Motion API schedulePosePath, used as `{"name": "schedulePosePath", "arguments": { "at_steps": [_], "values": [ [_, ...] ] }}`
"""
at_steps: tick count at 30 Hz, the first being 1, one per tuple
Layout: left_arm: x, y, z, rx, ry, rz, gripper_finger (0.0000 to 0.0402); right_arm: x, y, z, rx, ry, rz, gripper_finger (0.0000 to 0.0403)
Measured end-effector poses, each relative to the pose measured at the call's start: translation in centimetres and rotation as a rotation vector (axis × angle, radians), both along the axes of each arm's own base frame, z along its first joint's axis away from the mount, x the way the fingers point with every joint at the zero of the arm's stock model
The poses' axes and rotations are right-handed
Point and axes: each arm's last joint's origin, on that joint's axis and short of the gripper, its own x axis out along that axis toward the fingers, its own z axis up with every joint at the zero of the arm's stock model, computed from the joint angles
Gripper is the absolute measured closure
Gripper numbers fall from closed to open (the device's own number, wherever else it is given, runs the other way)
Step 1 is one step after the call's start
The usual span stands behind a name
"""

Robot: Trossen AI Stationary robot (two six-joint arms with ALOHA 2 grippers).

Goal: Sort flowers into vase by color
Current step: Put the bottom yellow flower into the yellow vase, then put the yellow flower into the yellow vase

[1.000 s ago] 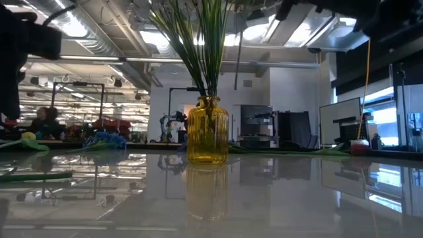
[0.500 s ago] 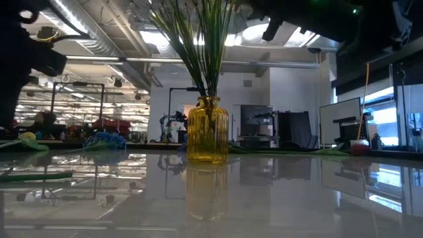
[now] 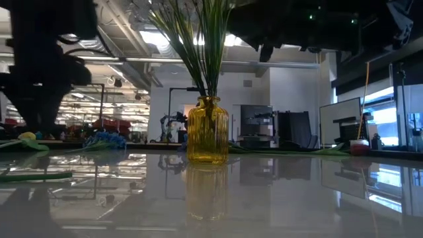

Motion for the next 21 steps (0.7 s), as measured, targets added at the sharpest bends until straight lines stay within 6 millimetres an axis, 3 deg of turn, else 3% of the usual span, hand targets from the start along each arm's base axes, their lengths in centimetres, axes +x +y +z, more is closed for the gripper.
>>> {"name": "schedulePosePath", "arguments": {
  "at_steps": [5, 10, 14, 21],
  "values": [
    [0.0, 2.3, 0.0, 0.027, 0.009, 0.111, 0.0217, -0.6, -0.1, 1.2, -0.016, 0.019, -0.022, 0.021],
    [-0.6, 4.5, 0.1, 0.138, 0.067, 0.121, 0.0234, -1.5, -0.2, 2.7, -0.046, 0.012, -0.02, 0.0165],
    [-1.5, 5.6, 0.1, 0.195, 0.17, 0.154, 0.0248, -2.1, 0.3, 3.7, -0.071, -0.003, -0.005, 0.0153],
    [-1.6, 6.6, -0.6, 0.144, 0.222, 0.278, 0.0259, -3.1, 0.4, 5.1, -0.117, -0.012, -0.029, 0.0154]
  ]
}}
